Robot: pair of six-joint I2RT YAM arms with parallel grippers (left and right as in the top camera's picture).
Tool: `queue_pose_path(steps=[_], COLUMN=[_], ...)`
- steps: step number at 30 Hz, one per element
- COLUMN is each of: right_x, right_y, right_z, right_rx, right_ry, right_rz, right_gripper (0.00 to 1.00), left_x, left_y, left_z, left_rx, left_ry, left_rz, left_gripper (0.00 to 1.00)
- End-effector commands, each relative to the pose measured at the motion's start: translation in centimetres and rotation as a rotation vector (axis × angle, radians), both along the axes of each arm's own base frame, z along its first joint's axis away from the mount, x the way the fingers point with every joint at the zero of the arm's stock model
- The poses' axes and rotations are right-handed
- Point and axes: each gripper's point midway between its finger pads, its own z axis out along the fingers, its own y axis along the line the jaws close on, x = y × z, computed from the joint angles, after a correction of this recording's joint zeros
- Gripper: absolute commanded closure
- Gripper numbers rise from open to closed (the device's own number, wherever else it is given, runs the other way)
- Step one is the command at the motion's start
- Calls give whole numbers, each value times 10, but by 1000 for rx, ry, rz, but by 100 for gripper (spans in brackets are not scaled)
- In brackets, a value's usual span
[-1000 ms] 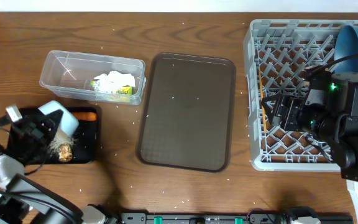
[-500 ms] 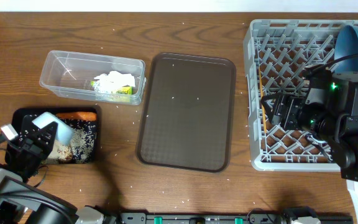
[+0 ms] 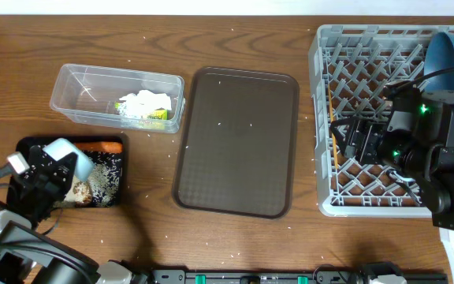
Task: Sort waste into correct bins and load items into the dishwasher rack
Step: 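Tip the teal bowl over the black tray to dump the rice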
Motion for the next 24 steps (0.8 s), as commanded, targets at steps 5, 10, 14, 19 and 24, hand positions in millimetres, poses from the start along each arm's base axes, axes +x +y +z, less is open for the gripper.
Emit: queue_pose_path(steps=[5, 10, 14, 19, 24], right_x=[-3, -3, -3, -3, -2], right_y=[5, 5, 6, 6, 8], right_z=[2, 1, 2, 2, 4], right_rx=[19, 18, 25, 21, 31], right_ry=[7, 11, 8, 8, 0], right_rz=[11, 10, 16, 18, 26], right_gripper=[26, 26, 26, 26, 26], left_x=[2, 8, 8, 8, 11], left_y=[-4, -2, 8, -7, -8], left_z=[-1, 9, -8, 12, -2], left_rx=[-1, -80, -141, -61, 17], left_ry=[-1, -3, 133, -40, -3], left_rz=[-12, -21, 55, -44, -36], left_gripper=[94, 94, 94, 94, 94])
